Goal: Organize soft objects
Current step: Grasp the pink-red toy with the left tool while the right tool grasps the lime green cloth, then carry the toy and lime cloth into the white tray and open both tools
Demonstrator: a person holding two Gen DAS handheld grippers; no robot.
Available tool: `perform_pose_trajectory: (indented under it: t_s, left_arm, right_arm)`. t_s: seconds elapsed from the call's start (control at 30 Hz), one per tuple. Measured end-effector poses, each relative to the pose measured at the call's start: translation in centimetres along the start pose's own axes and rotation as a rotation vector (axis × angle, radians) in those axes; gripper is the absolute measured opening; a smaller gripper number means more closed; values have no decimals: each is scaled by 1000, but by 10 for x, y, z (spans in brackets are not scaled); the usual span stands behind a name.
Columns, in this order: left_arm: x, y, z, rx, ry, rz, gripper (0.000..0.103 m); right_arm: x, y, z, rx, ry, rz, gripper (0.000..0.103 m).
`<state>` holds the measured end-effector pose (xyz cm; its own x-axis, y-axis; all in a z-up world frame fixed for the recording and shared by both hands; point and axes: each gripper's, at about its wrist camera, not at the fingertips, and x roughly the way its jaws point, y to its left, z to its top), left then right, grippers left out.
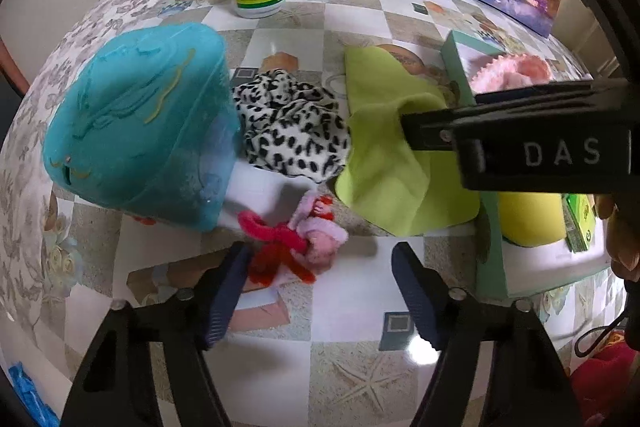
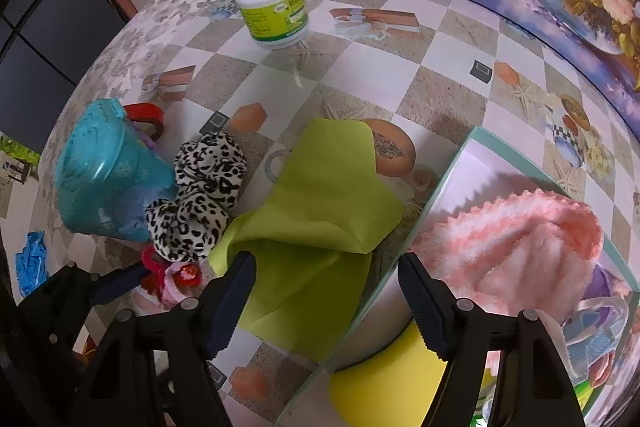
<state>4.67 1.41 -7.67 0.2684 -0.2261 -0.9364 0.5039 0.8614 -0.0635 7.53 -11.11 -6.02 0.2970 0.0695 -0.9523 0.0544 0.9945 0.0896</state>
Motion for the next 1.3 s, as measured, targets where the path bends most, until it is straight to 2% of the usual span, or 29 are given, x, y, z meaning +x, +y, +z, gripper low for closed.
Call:
perform_pose_trajectory:
  t_s: [0.13,0.3,0.43,0.6,0.73,0.77,0.93,1.0,1.07,1.1,1.3]
  left_arm:
    - [1,10,-1,-33,-1,-8,54]
    - [-3,18,-4,-43,-12,-11,46]
    - [-5,20,-6,-51,-14,-22,38]
    - [-12,31,-11,-70,-19,-29,36]
    - [-16,35,-12,-81,-23,-27,35]
    - [-17,37,-13,-83,-24,-25,35]
    - [-18,39,-14,-91,-20,-14,35]
    - [-17,39,-14,-90,-16,-7,35]
    - [-18,40,-14,-91,-13,3,35]
    - [-18,41,-15,-92,-11,8,35]
    - [-18,43,-15,-107,4,13,35]
  right_arm:
    - [4,3,-1,-1,7,-21,73]
    - [1,1,-2,4,7,-19,61]
    - [-6,1,-3,3,-7,-11,61]
    - [-26,14,0,-36,-60,31,57]
    - [-14,30,-2,-82,-22,32,55]
    - [-8,32,-3,-86,-8,33,50]
    - [11,36,-8,-96,36,44,41]
    - [16,35,-9,-89,40,45,31]
    - [18,31,-9,-73,40,51,26]
    - [19,29,-10,-69,38,55,18]
    - [17,25,-12,-39,25,74,6]
